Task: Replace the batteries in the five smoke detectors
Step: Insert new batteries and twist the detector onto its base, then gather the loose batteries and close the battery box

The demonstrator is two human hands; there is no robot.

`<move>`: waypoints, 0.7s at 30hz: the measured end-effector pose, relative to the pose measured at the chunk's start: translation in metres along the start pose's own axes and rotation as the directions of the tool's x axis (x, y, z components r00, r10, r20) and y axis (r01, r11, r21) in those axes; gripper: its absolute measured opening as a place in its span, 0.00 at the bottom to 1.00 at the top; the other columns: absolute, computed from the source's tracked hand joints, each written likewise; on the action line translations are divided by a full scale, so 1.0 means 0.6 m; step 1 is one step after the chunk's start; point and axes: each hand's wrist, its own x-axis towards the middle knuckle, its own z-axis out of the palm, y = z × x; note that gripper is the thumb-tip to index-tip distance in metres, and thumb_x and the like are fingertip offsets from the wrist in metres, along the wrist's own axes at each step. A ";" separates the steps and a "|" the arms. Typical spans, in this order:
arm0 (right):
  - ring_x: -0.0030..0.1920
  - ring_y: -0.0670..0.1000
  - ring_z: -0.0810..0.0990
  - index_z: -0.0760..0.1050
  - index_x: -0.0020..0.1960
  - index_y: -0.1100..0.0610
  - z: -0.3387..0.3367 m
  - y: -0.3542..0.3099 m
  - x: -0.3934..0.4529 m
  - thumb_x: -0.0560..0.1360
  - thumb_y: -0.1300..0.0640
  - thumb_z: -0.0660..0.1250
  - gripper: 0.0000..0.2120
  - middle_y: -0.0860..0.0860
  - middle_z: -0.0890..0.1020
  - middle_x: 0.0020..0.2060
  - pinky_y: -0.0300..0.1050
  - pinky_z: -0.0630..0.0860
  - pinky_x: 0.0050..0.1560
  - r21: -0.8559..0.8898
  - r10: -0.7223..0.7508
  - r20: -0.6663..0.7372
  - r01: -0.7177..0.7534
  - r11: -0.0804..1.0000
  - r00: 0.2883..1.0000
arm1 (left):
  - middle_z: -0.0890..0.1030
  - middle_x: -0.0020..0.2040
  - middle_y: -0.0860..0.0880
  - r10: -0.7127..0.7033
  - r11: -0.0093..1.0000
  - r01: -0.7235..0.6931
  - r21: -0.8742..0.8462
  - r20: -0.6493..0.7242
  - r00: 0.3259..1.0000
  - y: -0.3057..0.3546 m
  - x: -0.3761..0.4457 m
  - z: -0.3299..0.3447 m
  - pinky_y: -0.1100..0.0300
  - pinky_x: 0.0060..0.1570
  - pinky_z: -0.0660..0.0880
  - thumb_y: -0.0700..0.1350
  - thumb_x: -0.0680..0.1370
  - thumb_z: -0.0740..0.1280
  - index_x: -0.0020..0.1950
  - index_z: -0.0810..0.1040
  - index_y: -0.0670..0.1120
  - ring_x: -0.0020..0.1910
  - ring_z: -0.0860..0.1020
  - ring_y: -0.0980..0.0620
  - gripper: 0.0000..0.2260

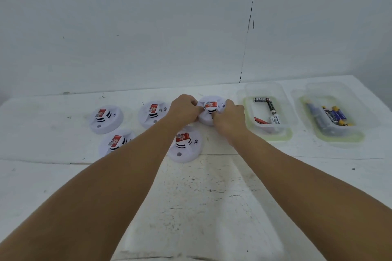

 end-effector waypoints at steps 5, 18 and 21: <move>0.66 0.65 0.69 0.69 0.67 0.65 0.002 0.000 -0.007 0.83 0.56 0.60 0.16 0.65 0.68 0.66 0.51 0.67 0.66 -0.108 -0.036 0.002 0.036 0.993 0.999 | 0.82 0.43 0.41 0.005 0.999 -0.005 0.043 -0.005 1.000 0.000 0.005 0.003 0.54 0.45 0.75 0.44 0.81 0.70 0.54 0.84 0.35 0.42 0.77 0.47 0.12; 0.54 0.52 0.77 0.70 0.73 0.53 -0.086 0.042 -0.126 0.84 0.61 0.61 0.18 0.53 0.73 0.59 0.48 0.74 0.60 -0.029 -0.417 -0.129 0.416 0.909 0.900 | 0.81 0.47 0.43 0.248 0.966 -0.221 0.134 -0.241 0.938 0.041 -0.071 0.011 0.53 0.41 0.73 0.44 0.82 0.66 0.57 0.73 0.43 0.46 0.78 0.45 0.07; 0.56 0.52 0.75 0.74 0.68 0.55 -0.138 0.061 -0.128 0.84 0.62 0.61 0.14 0.53 0.76 0.57 0.47 0.74 0.57 -0.151 -0.490 -0.225 0.467 0.871 0.842 | 0.80 0.40 0.49 0.273 0.961 -0.257 0.098 -0.203 0.940 0.061 -0.115 0.033 0.60 0.36 0.71 0.45 0.82 0.65 0.49 0.76 0.43 0.39 0.76 0.49 0.06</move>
